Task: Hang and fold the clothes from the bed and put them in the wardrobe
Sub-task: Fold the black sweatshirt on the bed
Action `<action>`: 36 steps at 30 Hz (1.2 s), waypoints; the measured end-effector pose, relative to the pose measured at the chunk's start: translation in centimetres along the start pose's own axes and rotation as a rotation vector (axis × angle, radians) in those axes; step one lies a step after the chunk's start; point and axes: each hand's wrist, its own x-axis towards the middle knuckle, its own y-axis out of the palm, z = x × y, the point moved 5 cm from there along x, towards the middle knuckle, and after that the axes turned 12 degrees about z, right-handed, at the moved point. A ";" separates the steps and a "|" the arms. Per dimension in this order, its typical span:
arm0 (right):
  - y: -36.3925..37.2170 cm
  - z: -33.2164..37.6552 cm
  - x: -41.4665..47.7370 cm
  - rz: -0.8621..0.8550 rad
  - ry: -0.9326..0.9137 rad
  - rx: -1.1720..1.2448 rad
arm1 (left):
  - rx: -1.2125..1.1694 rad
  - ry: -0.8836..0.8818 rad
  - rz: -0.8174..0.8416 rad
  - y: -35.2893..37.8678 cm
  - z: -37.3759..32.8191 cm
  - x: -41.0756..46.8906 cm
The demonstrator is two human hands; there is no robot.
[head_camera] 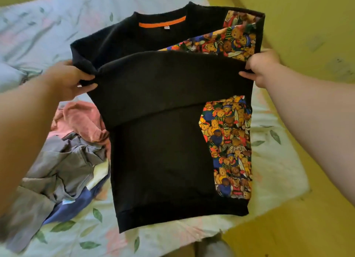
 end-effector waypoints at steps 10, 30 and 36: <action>-4.8 -14.1 -11.7 -0.045 -0.105 -0.262 | 0.557 0.222 -0.064 4.0 12.7 -13.6; -5.3 -29.7 -12.1 0.279 -0.084 -1.272 | 1.609 0.520 0.522 7.3 30.2 -17.1; -4.9 -28.7 -11.6 0.332 -0.054 -1.367 | 1.617 0.481 0.524 8.8 31.5 -18.4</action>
